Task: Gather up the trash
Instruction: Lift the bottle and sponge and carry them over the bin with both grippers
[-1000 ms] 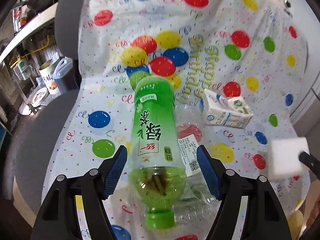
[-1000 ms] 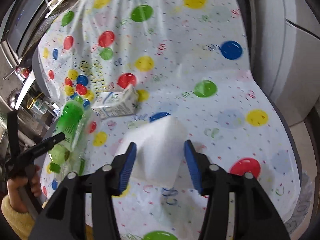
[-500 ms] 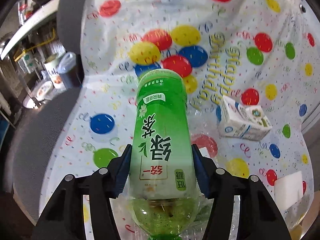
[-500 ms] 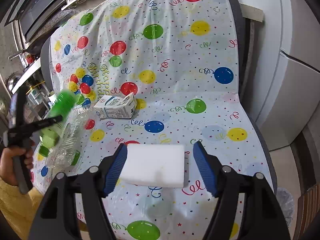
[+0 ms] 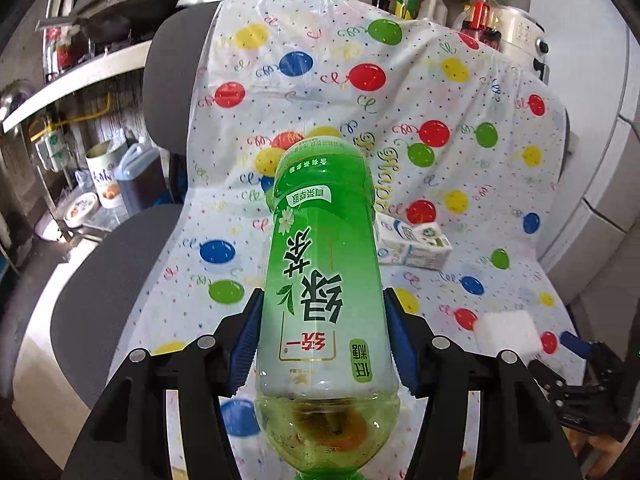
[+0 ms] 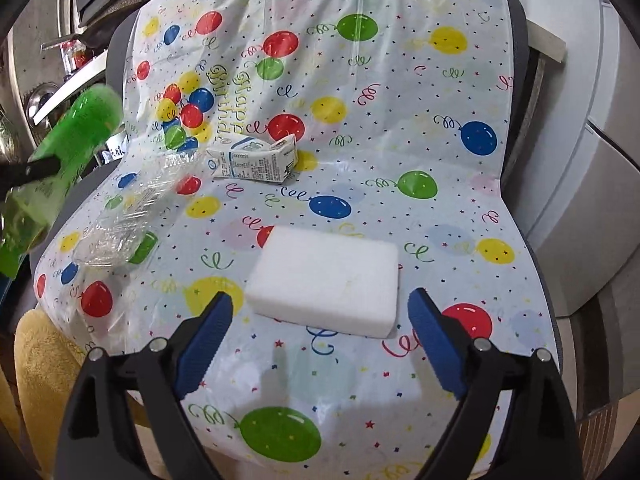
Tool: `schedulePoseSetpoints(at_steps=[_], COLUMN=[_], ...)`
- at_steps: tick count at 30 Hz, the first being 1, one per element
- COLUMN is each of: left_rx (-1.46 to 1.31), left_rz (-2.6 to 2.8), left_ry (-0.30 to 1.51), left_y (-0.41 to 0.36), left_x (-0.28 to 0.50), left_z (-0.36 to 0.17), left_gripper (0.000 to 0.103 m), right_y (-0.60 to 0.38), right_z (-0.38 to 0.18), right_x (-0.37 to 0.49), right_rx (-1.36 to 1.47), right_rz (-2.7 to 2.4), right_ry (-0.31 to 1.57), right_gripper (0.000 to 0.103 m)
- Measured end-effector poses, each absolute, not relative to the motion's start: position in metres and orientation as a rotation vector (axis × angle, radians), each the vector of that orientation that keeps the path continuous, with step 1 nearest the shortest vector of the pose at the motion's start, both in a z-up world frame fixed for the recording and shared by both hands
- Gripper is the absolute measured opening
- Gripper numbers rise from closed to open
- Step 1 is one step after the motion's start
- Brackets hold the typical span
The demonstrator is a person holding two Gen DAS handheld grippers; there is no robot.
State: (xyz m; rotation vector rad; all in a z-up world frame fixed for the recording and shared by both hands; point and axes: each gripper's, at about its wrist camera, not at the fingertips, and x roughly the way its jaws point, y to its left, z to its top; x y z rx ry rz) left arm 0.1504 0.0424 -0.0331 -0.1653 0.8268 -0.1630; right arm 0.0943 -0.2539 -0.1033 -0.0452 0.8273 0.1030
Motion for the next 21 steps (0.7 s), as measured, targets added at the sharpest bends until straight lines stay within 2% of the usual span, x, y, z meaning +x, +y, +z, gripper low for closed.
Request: schedulePoseSetpoints(at_steps=[5, 10, 15, 20, 21], left_rx=[-0.150, -0.147, -0.143, -0.143, -0.140], left_rz=[-0.161, -0.185, -0.202, -0.198, -0.197], left_ry=[0.844, 0.848, 0.855, 0.860, 0.861], left_y=[0.043, 0.035, 0.028, 0.031, 0.031], left_x=[0.134, 0.132, 0.133, 0.131, 0.131], left_z=[-0.039, -0.043, -0.044, -0.046, -0.046], left_gripper=[0.058, 0.059, 0.059, 0.059, 0.059], right_y=[-0.272, -0.265, -0.241, -0.225, -0.224], right_z=[-0.109, -0.129, -0.123, -0.092, -0.089], right_x=[0.103, 0.106, 0.096, 0.089, 0.092], right_rx=[0.038, 0.035, 0.137, -0.014, -0.054], right_rz=[0.146, 0.201, 0.428, 0.387, 0.359], right_ry=[0.864, 0.946, 1.004, 0.870, 0.852], right_gripper=[0.085, 0.077, 0.077, 0.077, 0.082])
